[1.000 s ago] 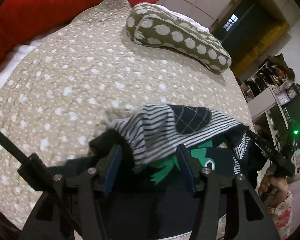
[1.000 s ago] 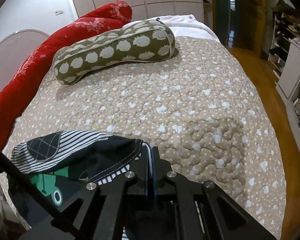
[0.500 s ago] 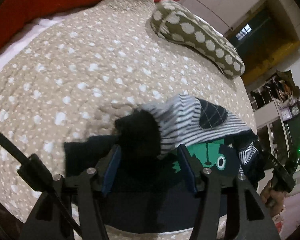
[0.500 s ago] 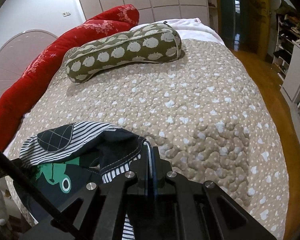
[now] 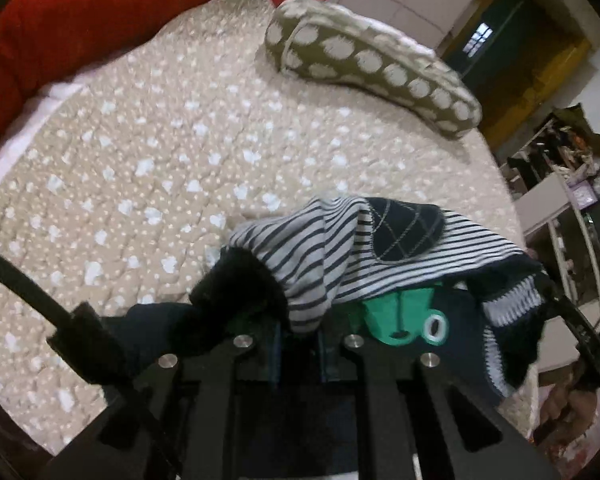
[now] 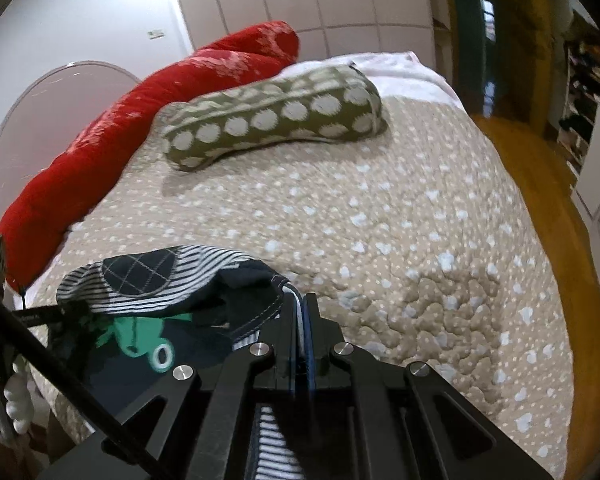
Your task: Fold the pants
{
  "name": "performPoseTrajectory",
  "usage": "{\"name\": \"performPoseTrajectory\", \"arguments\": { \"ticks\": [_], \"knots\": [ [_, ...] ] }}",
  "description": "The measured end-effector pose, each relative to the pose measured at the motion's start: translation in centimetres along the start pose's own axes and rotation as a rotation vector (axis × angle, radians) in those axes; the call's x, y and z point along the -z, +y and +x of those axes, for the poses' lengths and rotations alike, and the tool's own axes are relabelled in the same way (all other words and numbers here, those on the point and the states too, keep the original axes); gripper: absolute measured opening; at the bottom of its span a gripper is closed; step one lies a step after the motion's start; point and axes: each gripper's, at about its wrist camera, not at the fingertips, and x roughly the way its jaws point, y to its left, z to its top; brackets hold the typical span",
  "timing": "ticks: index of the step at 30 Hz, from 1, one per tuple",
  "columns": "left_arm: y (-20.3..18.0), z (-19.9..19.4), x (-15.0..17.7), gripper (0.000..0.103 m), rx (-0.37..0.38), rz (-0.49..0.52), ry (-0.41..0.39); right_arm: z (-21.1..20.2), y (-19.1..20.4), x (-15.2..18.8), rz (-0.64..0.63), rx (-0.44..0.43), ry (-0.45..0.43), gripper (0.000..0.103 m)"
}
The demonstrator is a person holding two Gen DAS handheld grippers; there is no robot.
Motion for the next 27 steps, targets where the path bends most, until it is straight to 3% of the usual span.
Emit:
{"name": "performPoseTrajectory", "arguments": {
  "ticks": [12,19,21,23,25,27],
  "knots": [
    [-1.2,-6.1,-1.3,0.012,0.075,0.008,-0.114,-4.9,3.5,-1.9,-0.123,-0.025,-0.073,0.003],
    [-1.4,-4.6,-4.0,0.012,0.058,-0.025,-0.093,-4.2,2.3,-3.6,-0.107,-0.008,-0.054,0.004],
    [-1.5,-3.9,-4.7,0.012,0.049,-0.030,-0.084,-3.7,1.8,-3.5,-0.095,-0.059,-0.034,0.004],
    [-1.8,-3.6,-5.0,0.012,0.041,-0.021,-0.088,-3.1,2.2,-2.4,-0.130,-0.099,-0.002,0.015],
    [-1.9,-3.5,-5.0,0.012,0.037,-0.015,-0.092,-2.6,3.4,-0.6,-0.205,-0.097,0.022,0.062],
    [-1.8,-3.5,-4.9,0.012,0.035,-0.020,-0.094,-2.0,4.8,1.2,-0.289,-0.069,0.020,0.069]
  ]
}}
